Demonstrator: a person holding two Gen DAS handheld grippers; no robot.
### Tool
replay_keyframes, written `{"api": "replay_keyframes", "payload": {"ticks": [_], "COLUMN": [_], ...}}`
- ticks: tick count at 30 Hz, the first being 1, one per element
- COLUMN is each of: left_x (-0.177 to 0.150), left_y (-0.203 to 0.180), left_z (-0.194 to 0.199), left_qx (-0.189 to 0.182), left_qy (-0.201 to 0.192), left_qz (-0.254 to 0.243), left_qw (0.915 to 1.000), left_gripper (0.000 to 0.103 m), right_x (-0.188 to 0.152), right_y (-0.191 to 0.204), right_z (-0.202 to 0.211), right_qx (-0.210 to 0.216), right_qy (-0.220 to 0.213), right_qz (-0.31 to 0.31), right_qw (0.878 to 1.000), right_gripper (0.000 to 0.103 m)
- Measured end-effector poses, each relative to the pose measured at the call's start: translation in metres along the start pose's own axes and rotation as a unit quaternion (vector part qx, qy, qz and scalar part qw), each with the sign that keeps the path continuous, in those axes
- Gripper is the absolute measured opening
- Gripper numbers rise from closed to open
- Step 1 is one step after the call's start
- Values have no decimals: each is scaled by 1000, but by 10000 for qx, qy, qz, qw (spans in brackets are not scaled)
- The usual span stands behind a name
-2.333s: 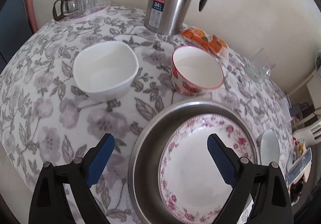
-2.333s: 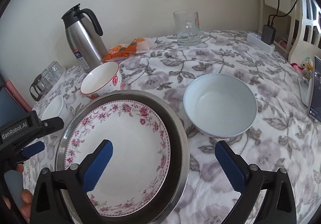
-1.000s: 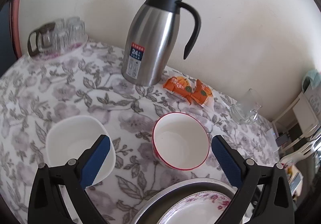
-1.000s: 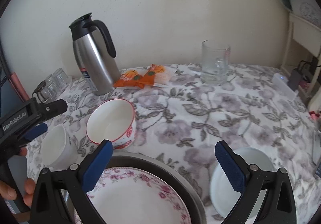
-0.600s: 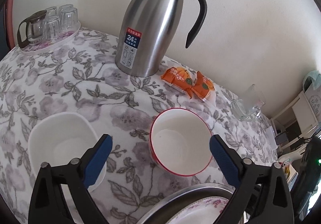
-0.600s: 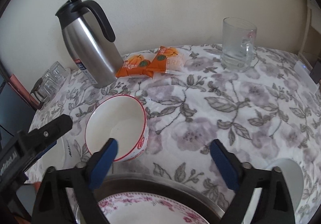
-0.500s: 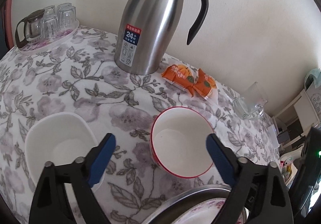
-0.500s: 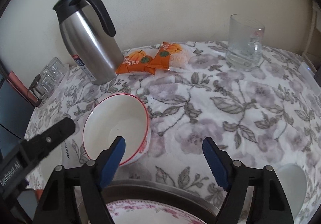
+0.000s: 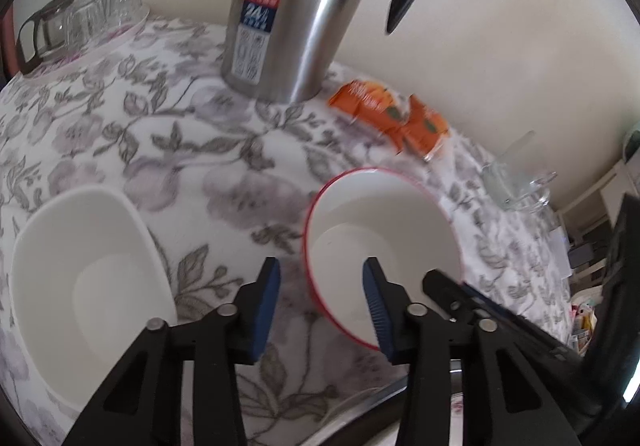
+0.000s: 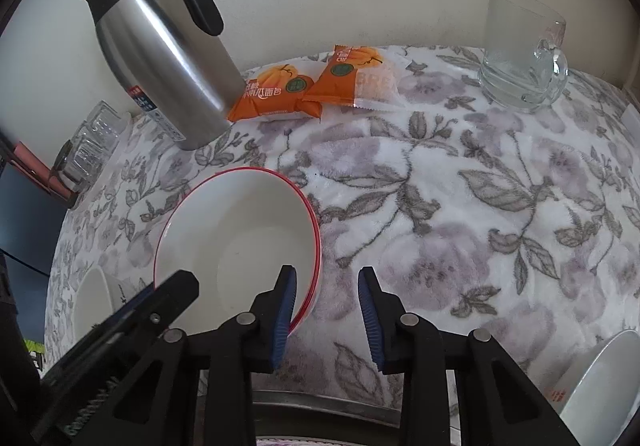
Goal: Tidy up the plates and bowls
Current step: 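Close the right gripper on the red-rimmed bowl's rim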
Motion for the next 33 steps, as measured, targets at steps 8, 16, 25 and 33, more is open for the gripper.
{"api": "replay_keyframes", "payload": {"ticks": [8, 16, 25, 33], "left_x": [-3, -3, 0, 3], "left_y": [4, 5, 0, -15], "left_z": [-10, -10, -3, 16], "left_qx": [-19, -116, -230, -359], "left_qy": [121, 116, -6, -166], "left_qz": [17, 63, 10, -149], "left_qw": [9999, 9998, 9997, 9991], "left_gripper": [26, 23, 21, 21], "right_x": [0, -3, -1, -2], "right_y": [7, 9, 6, -1], "right_z": [-5, -2, 10, 34], "right_qx": [68, 129, 103, 94], "right_qy": [42, -98, -348, -591], "right_qz": [108, 139, 102, 4], "right_qw": [9999, 9998, 9993, 9982], "right_gripper": [21, 17, 17, 17]}}
Point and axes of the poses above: each gripper's, at about its wrist camera, not at the fingertips, and z roughly against the way its jaws point, y to its left, x to its top, the point moved 1 cm from there along -z, roughly the way its jaws point, and after that the axes turned 13 degrees about -x, right-handed, at the moved point
